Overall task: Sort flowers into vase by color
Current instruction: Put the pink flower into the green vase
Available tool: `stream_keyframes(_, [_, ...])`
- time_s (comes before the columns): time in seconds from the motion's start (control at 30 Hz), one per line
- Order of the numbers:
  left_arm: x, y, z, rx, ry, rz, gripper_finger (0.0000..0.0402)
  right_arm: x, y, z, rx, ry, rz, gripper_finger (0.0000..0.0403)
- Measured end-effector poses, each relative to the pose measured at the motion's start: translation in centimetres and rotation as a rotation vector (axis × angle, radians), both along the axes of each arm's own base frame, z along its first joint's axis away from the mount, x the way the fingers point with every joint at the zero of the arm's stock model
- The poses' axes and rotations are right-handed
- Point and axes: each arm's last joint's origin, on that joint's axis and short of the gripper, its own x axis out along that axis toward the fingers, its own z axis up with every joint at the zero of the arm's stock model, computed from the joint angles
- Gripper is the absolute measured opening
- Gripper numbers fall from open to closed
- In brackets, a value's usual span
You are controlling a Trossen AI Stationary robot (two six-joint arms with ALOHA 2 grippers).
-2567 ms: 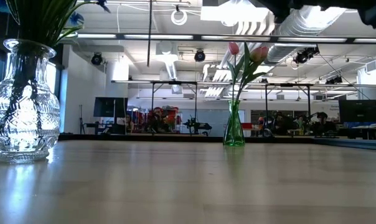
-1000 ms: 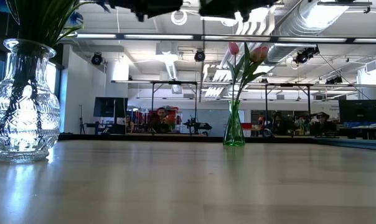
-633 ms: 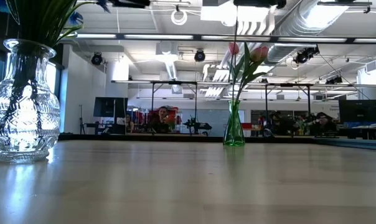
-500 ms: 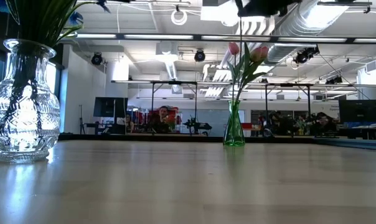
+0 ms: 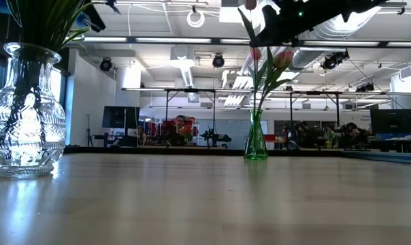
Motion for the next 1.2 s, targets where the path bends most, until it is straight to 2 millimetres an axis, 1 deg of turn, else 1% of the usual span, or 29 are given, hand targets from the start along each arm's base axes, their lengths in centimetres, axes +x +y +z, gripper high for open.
stream_keyframes(0.17, [-1.0,-0.3,-1.0,-0.078,0.062,0.044,0.0129,0.6,-1.0,-1.3,0.064,0.034,-0.026,0.0009])
stream_keyframes(0.3, [-1.6,-0.7,-1.4,-0.157,0.083,0.049,0.0129,1.0,-1.6,-2.5,0.114,0.072,-0.049,0.0027])
stream_keyframes(0.4, [-1.8,-1.3,-1.6,-0.218,0.092,0.020,0.0129,0.9,-1.9,-3.1,0.144,0.107,-0.063,0.0058])
stream_keyframes(0.57, [-2.3,-2.5,-2.0,-0.301,0.107,-0.027,0.0129,0.4,-2.1,-3.4,0.185,0.142,-0.082,0.0136])
stream_keyframes(0.7, [-2.7,-3.5,-2.2,-0.336,0.101,-0.044,0.0129,0.0,-2.0,-3.0,0.166,0.146,-0.074,0.0193])
stream_keyframes(0.83, [-3.1,-4.5,-2.3,-0.403,0.113,-0.095,0.0129,-0.5,-1.3,-2.3,0.160,0.127,-0.047,0.0225])
stream_keyframes(1.2, [-4.8,-6.6,-2.5,-0.564,0.145,-0.183,0.0129,-3.0,1.2,0.9,0.101,0.015,-0.016,0.0231])
